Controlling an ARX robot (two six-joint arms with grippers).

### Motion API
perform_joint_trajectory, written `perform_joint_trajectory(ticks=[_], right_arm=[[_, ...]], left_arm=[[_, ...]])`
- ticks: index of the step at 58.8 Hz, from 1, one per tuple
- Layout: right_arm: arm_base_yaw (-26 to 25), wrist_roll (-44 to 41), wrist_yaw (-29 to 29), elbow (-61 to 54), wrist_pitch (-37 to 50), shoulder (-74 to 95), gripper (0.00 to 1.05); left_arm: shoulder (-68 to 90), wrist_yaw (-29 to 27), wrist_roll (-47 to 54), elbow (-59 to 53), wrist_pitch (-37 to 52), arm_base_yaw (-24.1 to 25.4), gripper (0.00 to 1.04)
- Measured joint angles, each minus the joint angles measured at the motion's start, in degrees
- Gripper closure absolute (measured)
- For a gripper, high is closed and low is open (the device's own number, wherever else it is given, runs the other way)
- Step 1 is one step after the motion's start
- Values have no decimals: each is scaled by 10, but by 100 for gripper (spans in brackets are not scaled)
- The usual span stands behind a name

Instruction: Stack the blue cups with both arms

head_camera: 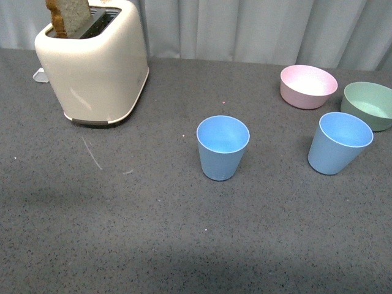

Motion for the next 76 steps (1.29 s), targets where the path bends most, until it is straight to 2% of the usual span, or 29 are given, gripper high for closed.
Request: perform_joint_trajectory(ticks=[28, 31, 37, 76], right_arm=[[0, 0, 0, 0, 0, 0, 10], [0, 0, 0, 0, 0, 0, 10], [0, 0, 0, 0, 0, 0, 10], [0, 0, 0, 0, 0, 0, 10]], left_arm=[[-214, 54, 2, -87, -130, 59, 101], [-243, 92, 2, -94, -154, 83, 101], [-291, 100, 2, -102, -192, 106, 101], [-542, 104, 2, -108, -418, 108, 101]])
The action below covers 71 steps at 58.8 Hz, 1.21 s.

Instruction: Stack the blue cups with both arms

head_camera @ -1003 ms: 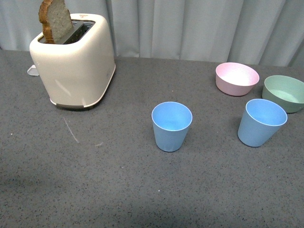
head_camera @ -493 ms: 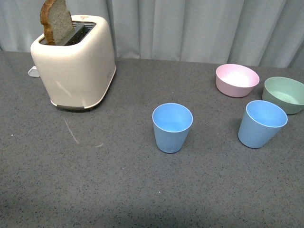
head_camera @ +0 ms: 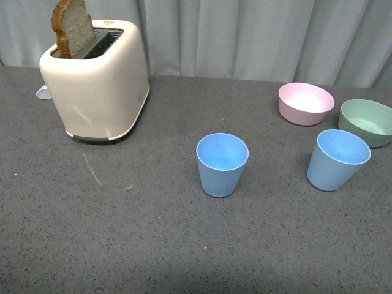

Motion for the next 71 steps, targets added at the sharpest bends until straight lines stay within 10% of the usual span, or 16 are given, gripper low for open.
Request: perform_joint_trajectory(ticks=[51, 71], right_arm=[[0, 0, 0, 0, 0, 0, 10], [0, 0, 0, 0, 0, 0, 10]], left_arm=[[-227, 0, 0, 0, -230, 0, 100], [-228, 0, 0, 0, -230, 0, 34]])
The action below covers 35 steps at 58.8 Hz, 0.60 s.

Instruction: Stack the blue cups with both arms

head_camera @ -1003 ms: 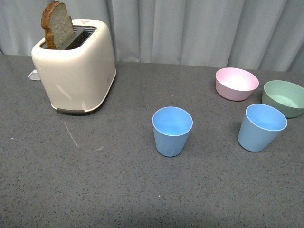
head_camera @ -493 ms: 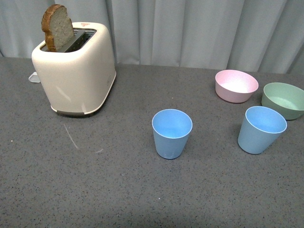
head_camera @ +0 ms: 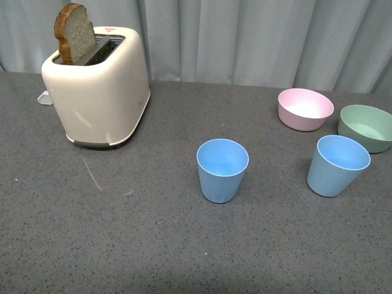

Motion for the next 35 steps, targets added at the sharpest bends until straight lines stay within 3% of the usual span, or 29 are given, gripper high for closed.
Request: perform_joint_trajectory(ticks=[11, 16, 18, 23, 30, 35], right_arm=[[0, 0, 0, 0, 0, 0, 10], [-7, -42, -10, 0, 5, 16, 10], [-15, -95, -16, 1, 32, 56, 10], [-21, -139, -22, 11, 112, 169, 10], [-25, -130, -16, 74, 275, 420, 10], [-29, -102, -10, 136, 313, 575, 10]], left_arm=[[0, 0, 1, 0, 0, 0, 5], [0, 0, 1, 0, 0, 0, 7], [0, 0, 1, 0, 0, 0, 7], [0, 0, 1, 0, 0, 0, 7], [0, 0, 1, 0, 0, 0, 7], [0, 0, 1, 0, 0, 0, 7]])
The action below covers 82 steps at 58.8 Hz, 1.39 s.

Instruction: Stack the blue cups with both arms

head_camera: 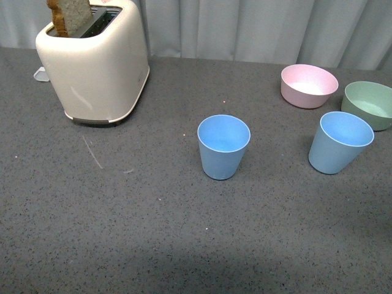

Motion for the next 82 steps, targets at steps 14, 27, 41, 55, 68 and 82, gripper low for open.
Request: perform_joint_trajectory(ticks=[14, 27, 41, 55, 68, 82], right_arm=[[4, 84, 3, 167, -108, 292, 10], [26, 156, 16, 348, -259, 443, 10], [45, 215, 21, 448, -338, 549, 10], [51, 250, 37, 479, -364, 588, 38], [52, 263, 37, 483, -366, 590, 70], [51, 267, 32, 482, -368, 589, 103]], left_arm=[[0, 0, 0, 0, 0, 0, 7], [0, 0, 0, 0, 0, 0, 7], [0, 0, 0, 0, 0, 0, 7], [0, 0, 0, 0, 0, 0, 7], [0, 0, 0, 0, 0, 0, 7], [0, 0, 0, 0, 0, 0, 7]])
